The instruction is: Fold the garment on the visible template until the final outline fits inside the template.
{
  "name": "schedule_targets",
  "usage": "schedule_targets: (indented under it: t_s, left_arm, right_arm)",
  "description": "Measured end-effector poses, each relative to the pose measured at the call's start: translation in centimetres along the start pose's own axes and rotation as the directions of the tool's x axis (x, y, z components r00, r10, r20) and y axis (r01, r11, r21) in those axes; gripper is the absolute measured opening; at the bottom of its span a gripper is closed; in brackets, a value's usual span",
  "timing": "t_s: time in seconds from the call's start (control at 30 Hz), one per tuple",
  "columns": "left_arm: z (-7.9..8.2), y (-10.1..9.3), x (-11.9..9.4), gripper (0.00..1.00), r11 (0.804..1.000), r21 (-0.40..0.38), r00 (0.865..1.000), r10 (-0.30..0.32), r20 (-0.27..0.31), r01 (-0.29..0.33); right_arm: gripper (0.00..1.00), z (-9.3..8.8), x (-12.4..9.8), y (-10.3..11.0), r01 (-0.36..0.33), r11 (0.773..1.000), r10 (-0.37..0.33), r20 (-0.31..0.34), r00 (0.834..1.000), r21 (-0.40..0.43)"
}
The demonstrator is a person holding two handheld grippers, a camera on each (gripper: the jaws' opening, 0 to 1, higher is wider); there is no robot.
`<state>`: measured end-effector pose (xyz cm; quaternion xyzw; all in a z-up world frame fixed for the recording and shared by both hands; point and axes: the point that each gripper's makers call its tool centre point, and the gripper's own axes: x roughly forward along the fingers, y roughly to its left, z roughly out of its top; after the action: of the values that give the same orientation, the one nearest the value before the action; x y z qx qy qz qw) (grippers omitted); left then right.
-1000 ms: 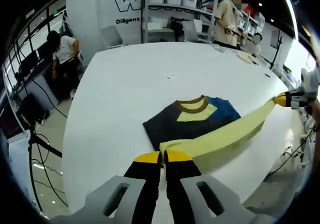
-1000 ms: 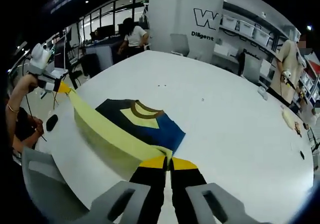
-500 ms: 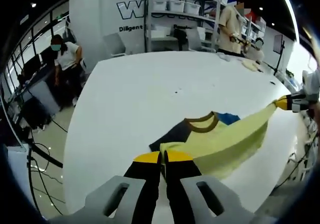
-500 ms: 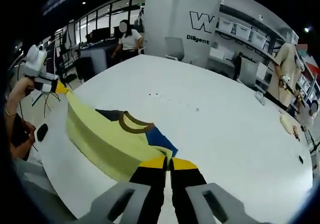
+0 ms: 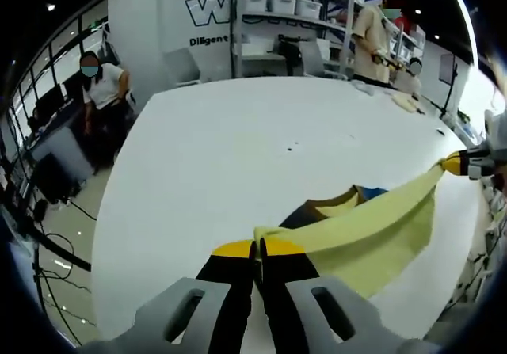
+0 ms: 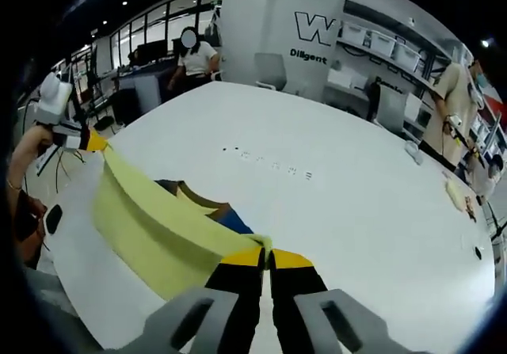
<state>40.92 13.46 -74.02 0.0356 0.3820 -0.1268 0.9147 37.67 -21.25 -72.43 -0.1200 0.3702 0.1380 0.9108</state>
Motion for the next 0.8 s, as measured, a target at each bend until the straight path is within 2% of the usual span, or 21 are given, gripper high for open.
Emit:
schedule_targets:
  t_s: [0.2, 0.37, 0.53, 0.7, 0.8]
  left_arm:
    - [-0.2, 0.6, 2.3, 0.02, 0.999, -0.039, 1.000, 0.003, -0.019, -0.004]
    - [-1.6, 0.8, 4.7, 0.02, 0.998, -0.070, 0.997, -0.013, -0.078, 0.007]
    - [-2.4, 1.3, 6.3, 0.02, 0.997, -0.080, 0.996, -0.004, -0.089, -0.003]
    - [-3.5, 1.5, 7.7, 0.02, 0.995, -0.098, 0.995, -0.007, -0.097, -0.003]
    - [-4.1, 1.5, 8.5, 0.02, 0.992, -0.129, 0.996, -0.013, -0.085, 0.002]
  right_arm:
    - [0.00, 0.2, 2.4, -0.5, 0.012, 1.000, -0.012, -0.014, 1.000, -0.021]
    - [0.00, -0.3, 4.6, -1.0, 0.019, 0.999, -0.020, -0.046, 0.999, -0.028]
    - [0.00, -1.0, 6.8, -1.1, -0.002, 1.000, 0.003, -0.059, 0.998, 0.010]
    - [0.00, -1.8, 8.2, -1.3, -0.023, 0.996, 0.027, -0.054, 0.998, 0.084]
    - [0.00, -2.5, 9.0, -1.5, -0.027, 0.995, 0.034, -0.063, 0.997, 0.098]
